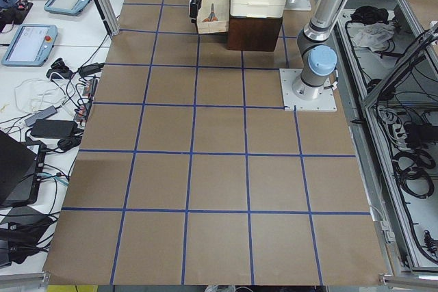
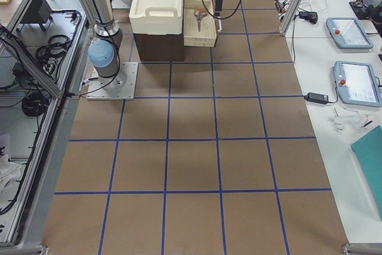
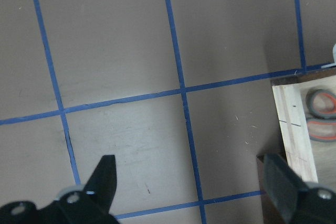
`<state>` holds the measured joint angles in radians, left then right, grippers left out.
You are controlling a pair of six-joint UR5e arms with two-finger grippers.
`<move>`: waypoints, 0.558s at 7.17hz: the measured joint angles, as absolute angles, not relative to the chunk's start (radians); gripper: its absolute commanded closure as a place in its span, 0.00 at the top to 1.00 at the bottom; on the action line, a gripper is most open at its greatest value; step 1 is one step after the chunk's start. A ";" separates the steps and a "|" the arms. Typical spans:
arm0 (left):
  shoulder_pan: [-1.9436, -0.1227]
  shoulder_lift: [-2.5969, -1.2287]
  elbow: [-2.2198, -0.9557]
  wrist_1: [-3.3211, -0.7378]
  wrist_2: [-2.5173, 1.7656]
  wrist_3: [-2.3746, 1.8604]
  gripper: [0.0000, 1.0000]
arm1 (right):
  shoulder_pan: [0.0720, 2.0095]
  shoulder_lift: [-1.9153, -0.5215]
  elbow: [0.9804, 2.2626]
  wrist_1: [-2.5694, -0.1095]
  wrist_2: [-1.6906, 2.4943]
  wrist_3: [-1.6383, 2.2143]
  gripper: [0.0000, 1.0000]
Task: Place scissors in drawer with both arms
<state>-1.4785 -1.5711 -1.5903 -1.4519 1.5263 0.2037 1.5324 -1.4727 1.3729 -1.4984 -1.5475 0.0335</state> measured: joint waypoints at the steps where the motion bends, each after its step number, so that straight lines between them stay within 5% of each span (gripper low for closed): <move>1: -1.469 -1.553 -1.617 -1.451 1.526 0.184 1.00 | 1.532 -1.473 1.373 -1.498 -1.548 0.031 1.00; 4: -1.469 -1.532 -1.648 -1.454 1.526 0.118 1.00 | 1.532 -1.473 1.374 -1.499 -1.547 0.025 1.00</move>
<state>-1.4690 -1.5320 -1.6482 -1.4540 1.5263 0.1179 1.5324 -1.4726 1.3738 -1.4987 -1.5475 0.0246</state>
